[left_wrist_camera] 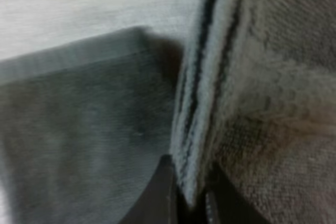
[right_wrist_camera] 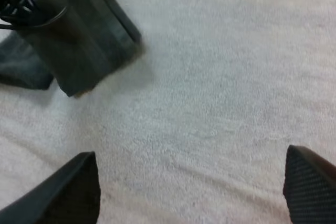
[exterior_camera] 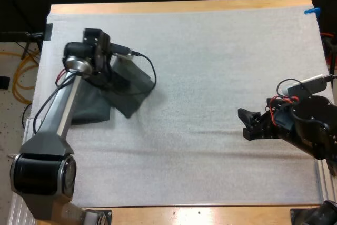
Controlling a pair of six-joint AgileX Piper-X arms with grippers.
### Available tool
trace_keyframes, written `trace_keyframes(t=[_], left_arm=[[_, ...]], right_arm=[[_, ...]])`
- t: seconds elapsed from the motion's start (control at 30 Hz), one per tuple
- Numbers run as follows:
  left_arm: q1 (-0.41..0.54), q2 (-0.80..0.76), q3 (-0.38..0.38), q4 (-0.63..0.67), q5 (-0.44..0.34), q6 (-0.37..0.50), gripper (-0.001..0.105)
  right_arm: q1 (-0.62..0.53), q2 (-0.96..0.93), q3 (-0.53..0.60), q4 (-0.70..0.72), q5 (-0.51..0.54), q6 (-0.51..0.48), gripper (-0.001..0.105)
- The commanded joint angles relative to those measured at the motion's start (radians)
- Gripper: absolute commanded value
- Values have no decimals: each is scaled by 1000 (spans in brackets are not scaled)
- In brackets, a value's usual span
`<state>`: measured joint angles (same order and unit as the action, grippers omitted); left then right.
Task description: Pick towel from pile fold and stack
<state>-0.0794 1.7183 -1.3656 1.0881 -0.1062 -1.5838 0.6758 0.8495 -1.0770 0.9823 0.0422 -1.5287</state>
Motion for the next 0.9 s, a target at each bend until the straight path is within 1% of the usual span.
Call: trace_keyframes(t=[0.0, 0.17, 0.37, 0.43, 0.5, 0.7, 0.77, 0.87], left_arm=[[16, -11, -9, 29, -27, 14, 0], [72, -13, -11, 85, -48, 33, 0], [171, -27, -11, 92, -48, 33, 0], [207, -32, -11, 92, -37, 33, 0], [254, -33, -11, 98, -10, 33, 0], [350, -30, -9, 118, 90, 40, 0], [368, -30, -5, 112, 129, 40, 0], [389, -23, 7, 100, 155, 40, 0]], right_arm=[[2, -2, 1, -19, 5, 1, 70], [2, -2, 1, -31, 5, 1, 70], [2, -2, 1, -28, 5, 1, 70], [2, -2, 1, -28, 5, 1, 70], [2, -2, 1, -28, 5, 1, 70], [2, -2, 1, -28, 5, 1, 70], [2, -2, 1, -28, 5, 1, 70], [2, -2, 1, -28, 5, 1, 70]])
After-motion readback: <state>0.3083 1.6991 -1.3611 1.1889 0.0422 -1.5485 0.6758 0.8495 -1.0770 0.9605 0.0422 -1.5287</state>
